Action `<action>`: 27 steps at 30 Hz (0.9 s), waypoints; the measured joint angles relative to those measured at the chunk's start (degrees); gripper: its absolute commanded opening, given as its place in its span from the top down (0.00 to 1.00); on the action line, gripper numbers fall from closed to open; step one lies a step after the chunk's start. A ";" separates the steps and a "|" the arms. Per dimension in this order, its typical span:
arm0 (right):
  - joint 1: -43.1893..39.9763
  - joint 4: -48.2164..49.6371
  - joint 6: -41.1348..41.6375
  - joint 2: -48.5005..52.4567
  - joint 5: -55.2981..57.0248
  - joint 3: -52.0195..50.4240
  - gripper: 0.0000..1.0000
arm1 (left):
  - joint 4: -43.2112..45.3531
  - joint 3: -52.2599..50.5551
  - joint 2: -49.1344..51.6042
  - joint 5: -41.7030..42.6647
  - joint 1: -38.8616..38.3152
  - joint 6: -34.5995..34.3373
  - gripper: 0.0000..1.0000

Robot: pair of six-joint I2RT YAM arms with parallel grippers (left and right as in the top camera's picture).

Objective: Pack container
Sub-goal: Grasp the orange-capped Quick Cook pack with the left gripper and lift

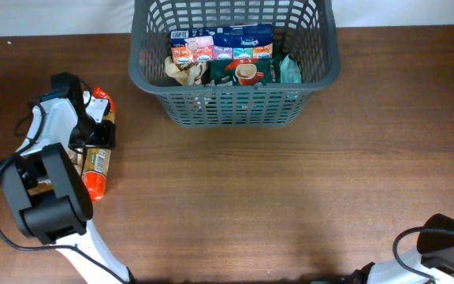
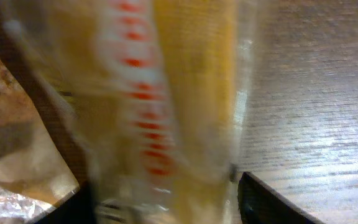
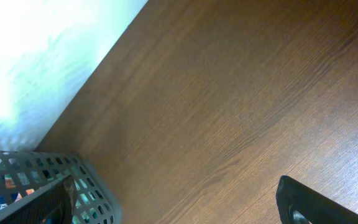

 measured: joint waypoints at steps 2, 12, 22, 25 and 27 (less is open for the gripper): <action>0.00 -0.02 -0.02 0.00 0.00 0.00 0.01 | 0.35 0.00 0.28 0.02 0.13 -0.13 0.50; 0.00 -0.02 0.00 0.00 0.00 0.00 0.01 | 0.76 0.07 1.66 -0.96 0.13 -0.24 0.98; 0.00 -0.02 0.00 0.00 0.00 0.00 0.01 | -11.39 7.52 2.19 -0.02 0.22 -0.37 0.99; 0.00 -0.04 -0.02 0.00 0.00 0.00 0.01 | -22.32 18.69 2.75 0.02 0.17 -0.37 0.99; 0.00 -0.15 0.00 0.00 0.00 0.00 0.01 | -26.23 27.78 2.49 0.04 0.17 -0.37 0.99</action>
